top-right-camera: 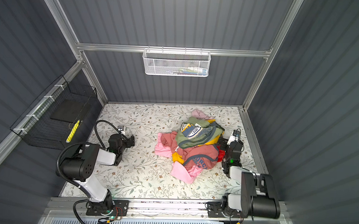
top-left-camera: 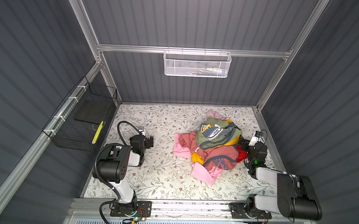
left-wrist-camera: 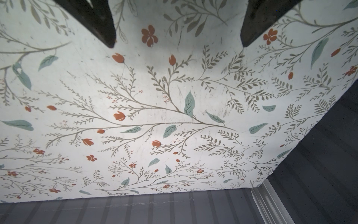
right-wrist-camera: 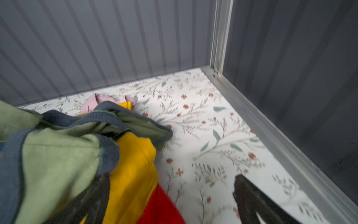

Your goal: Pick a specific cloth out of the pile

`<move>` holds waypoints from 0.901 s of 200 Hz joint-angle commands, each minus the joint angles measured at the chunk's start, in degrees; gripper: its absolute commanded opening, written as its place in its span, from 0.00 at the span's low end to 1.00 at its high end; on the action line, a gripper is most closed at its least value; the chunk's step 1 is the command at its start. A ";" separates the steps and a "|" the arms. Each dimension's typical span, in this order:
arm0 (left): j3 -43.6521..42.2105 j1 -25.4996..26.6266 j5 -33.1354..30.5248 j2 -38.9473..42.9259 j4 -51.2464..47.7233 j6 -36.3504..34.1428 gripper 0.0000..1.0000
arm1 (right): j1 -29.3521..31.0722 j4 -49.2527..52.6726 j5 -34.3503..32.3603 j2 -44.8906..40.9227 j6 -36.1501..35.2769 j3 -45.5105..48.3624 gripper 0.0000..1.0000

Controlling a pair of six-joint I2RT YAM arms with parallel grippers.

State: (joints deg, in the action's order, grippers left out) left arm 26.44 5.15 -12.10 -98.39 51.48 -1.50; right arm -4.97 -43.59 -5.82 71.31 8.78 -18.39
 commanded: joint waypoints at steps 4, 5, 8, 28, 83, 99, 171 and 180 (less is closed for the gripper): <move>1.31 -0.46 -0.95 1.64 -1.16 0.37 1.00 | -4.25 26.81 4.32 -10.37 10.80 -7.70 0.99; 1.46 -0.43 -1.02 1.85 -1.58 0.41 1.00 | -4.30 27.73 4.46 -10.74 11.07 -7.79 0.99; 1.92 -0.39 -1.41 2.60 -2.97 0.44 1.00 | -4.51 29.99 4.87 -11.68 11.88 -8.14 0.98; 9.47 -0.40 -5.54 8.20 -23.31 5.40 1.00 | -5.96 39.24 10.24 -17.24 15.90 -8.46 0.98; 8.77 3.86 -8.19 17.67 -27.02 12.37 1.00 | -14.25 46.11 27.75 -19.54 26.75 -3.18 0.89; 7.72 5.77 -8.55 20.25 -27.30 11.97 1.00 | -14.72 46.43 30.63 -17.87 27.31 -2.40 0.86; 4.05 8.74 -8.55 25.87 -27.89 12.46 1.00 | -14.63 45.97 32.46 -7.79 27.28 -3.06 0.66; 3.85 8.74 -8.16 26.14 -28.14 12.94 1.00 | -14.63 46.15 32.40 -7.59 27.55 -3.34 0.63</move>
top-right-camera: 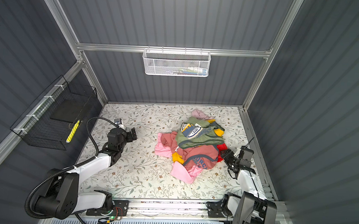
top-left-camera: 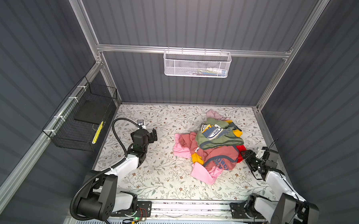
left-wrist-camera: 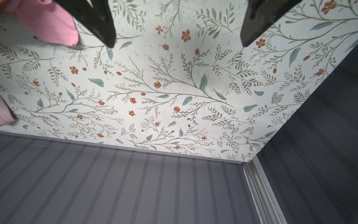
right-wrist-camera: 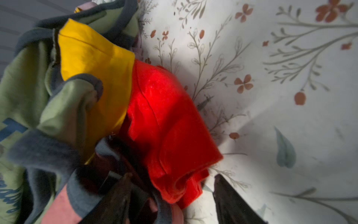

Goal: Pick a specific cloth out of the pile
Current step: 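Grasp the red cloth at the pile's edge with the right gripper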

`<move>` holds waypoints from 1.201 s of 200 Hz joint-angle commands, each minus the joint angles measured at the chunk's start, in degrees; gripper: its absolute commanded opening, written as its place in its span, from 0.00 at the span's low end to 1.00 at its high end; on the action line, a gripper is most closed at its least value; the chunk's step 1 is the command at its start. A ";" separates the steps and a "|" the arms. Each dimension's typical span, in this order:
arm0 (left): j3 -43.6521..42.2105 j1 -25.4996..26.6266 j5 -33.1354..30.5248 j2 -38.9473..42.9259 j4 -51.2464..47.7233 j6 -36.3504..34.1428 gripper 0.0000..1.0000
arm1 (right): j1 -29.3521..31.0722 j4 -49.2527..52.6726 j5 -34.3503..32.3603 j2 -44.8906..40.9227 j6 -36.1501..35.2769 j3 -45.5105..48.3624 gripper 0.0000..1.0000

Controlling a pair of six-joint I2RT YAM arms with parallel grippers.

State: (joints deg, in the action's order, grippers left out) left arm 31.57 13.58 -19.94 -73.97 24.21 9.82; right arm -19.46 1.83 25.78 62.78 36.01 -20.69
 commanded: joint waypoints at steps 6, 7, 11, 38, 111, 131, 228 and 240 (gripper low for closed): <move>-1.48 0.35 0.00 1.80 -0.89 1.98 1.00 | -0.05 0.92 0.56 2.23 0.56 -1.19 0.62; -1.45 0.37 0.04 1.85 -0.86 2.10 1.00 | -0.05 0.95 0.49 2.46 0.56 -1.19 0.62; -1.59 0.39 0.28 1.96 -0.91 2.32 1.00 | -0.07 1.06 0.38 2.87 0.58 -1.32 0.61; -2.69 0.57 0.88 2.60 -0.10 3.92 1.00 | 0.71 0.13 -0.28 3.31 0.30 -1.45 0.58; -3.35 0.79 2.64 2.96 -0.47 4.73 1.00 | 2.67 -7.09 1.27 6.69 1.39 -0.94 0.42; -3.55 0.83 2.72 2.94 -0.54 4.90 1.00 | 2.76 -7.27 1.27 9.49 0.22 -2.11 0.43; -3.45 0.98 3.73 3.05 -1.51 5.01 1.00 | 4.52 -5.62 -2.25 2.39 1.22 -2.88 0.00; -3.36 1.01 3.83 2.88 -1.45 5.00 1.00 | 4.52 -2.69 -3.39 -1.79 0.61 -3.41 0.00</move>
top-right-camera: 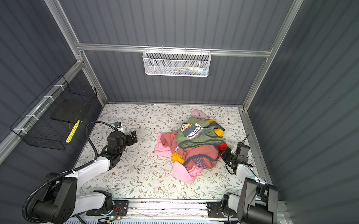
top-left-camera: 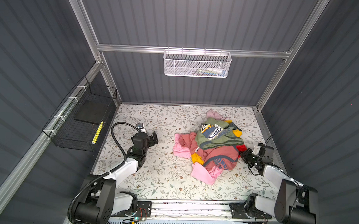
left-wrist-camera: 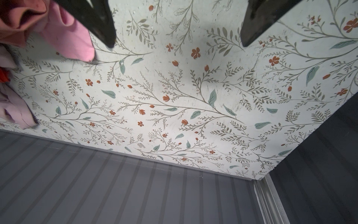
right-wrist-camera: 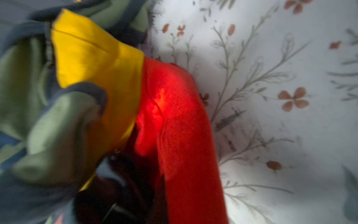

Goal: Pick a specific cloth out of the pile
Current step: 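Grasp the red cloth at the pile's edge with the right gripper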

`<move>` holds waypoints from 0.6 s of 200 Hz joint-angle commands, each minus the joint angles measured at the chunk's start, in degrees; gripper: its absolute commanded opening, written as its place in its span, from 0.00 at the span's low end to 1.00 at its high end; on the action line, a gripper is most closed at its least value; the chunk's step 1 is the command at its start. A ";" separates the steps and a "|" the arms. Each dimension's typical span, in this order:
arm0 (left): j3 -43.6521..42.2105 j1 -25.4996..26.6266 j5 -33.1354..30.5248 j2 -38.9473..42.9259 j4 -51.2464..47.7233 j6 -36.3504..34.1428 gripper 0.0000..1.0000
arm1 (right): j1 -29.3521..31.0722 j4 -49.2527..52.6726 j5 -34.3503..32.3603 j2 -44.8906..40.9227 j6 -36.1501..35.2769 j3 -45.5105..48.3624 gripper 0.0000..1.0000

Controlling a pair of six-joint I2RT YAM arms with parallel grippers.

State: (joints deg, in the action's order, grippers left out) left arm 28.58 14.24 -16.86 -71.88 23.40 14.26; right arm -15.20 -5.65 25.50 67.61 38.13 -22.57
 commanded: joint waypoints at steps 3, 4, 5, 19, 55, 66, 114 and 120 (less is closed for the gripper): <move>-0.30 0.28 0.85 0.77 -0.61 0.54 1.00 | 0.26 5.59 -3.33 -7.52 -1.72 -1.71 0.00; -0.29 0.32 0.86 0.73 -0.62 0.57 1.00 | 0.26 5.84 -3.43 -7.77 -1.82 -1.79 0.00; -0.28 0.33 0.91 0.71 -0.63 0.54 1.00 | 0.26 6.05 -3.52 -8.07 -1.87 -1.92 0.00; -0.02 0.44 1.34 0.30 -0.61 0.59 1.00 | 0.26 9.16 -4.62 -11.55 -2.49 -3.08 0.00; 0.60 0.70 2.01 -0.44 -0.96 0.61 1.00 | 0.26 14.53 -5.28 -17.35 -2.79 -6.82 0.00; 0.69 0.86 2.10 -0.47 -1.08 0.56 1.00 | 0.26 15.87 -5.33 -18.71 -2.87 -8.33 0.00; 1.00 1.56 2.71 -0.76 -1.73 0.46 1.00 | 0.25 22.95 -10.97 -24.59 -5.11 -15.44 0.00; 0.99 1.66 2.75 -0.95 -1.81 0.47 1.00 | 0.26 23.60 -11.52 -25.25 -5.53 -16.31 0.00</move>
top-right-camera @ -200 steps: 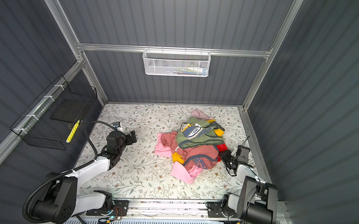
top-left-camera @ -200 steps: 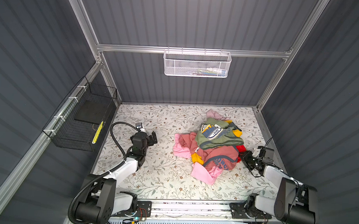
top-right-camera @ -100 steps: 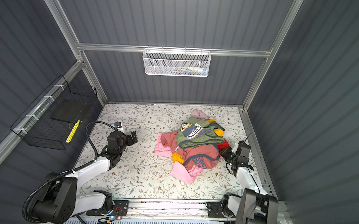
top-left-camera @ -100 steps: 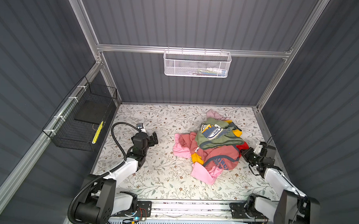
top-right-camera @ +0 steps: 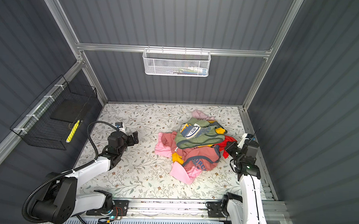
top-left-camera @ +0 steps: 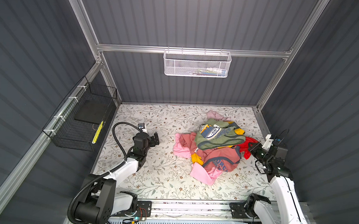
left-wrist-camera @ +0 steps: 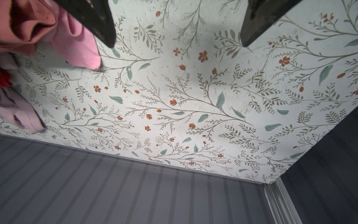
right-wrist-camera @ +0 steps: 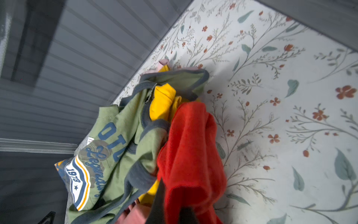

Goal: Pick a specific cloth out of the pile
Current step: 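Grasp the red cloth at the pile's edge with the right gripper, then lift the red cloth with the right gripper while the left gripper reaches toward it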

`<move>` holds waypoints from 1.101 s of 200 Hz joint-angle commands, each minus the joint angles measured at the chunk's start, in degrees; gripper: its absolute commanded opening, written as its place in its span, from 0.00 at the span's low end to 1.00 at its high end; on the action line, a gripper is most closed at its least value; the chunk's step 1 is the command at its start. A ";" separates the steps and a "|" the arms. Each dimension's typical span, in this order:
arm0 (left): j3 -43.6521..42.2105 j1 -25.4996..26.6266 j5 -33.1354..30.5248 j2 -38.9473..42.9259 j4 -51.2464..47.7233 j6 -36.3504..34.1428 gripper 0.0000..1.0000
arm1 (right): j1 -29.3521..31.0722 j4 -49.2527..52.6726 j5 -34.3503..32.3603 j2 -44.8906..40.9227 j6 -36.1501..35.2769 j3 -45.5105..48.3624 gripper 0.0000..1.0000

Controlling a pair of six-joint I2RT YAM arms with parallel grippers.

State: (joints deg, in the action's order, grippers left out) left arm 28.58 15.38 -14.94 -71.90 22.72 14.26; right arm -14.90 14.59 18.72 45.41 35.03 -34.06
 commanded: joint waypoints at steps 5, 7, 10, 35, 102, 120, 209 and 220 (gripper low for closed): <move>1.04 0.66 0.81 -1.03 -1.11 0.48 1.00 | -0.05 3.81 -5.01 -3.40 -2.71 -5.55 0.00; 1.17 0.70 0.79 -1.11 -1.10 0.43 1.00 | -0.09 3.92 -5.08 -3.57 -2.86 -5.81 0.00; 1.19 0.78 0.81 -1.16 -1.11 0.42 1.00 | -0.05 4.14 -5.17 -3.69 -3.06 -6.24 0.00; 1.98 1.40 0.74 -2.13 -1.36 0.45 1.00 | -0.06 5.74 -4.34 -3.54 -4.29 -9.93 0.00; 5.24 7.35 -0.05 -6.41 -2.24 0.33 1.00 | 2.49 6.33 -0.12 0.76 -6.70 -16.57 0.00; 6.45 10.01 -1.04 -7.98 -2.24 0.70 1.00 | 6.48 6.56 -2.37 1.58 -8.20 -17.64 0.00; 14.02 27.12 -2.05 -10.17 -4.52 -1.41 1.00 | 14.30 9.60 -4.40 9.71 -12.24 -27.14 0.00; 14.48 29.01 -1.64 -9.42 -4.27 -2.03 1.00 | 15.02 9.71 -4.46 10.45 -12.65 -27.64 0.00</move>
State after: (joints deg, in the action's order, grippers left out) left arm 41.06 41.21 -15.79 -83.35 19.22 14.37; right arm -1.13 26.22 14.48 55.11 24.27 -58.70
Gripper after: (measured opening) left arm 0.997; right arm 0.060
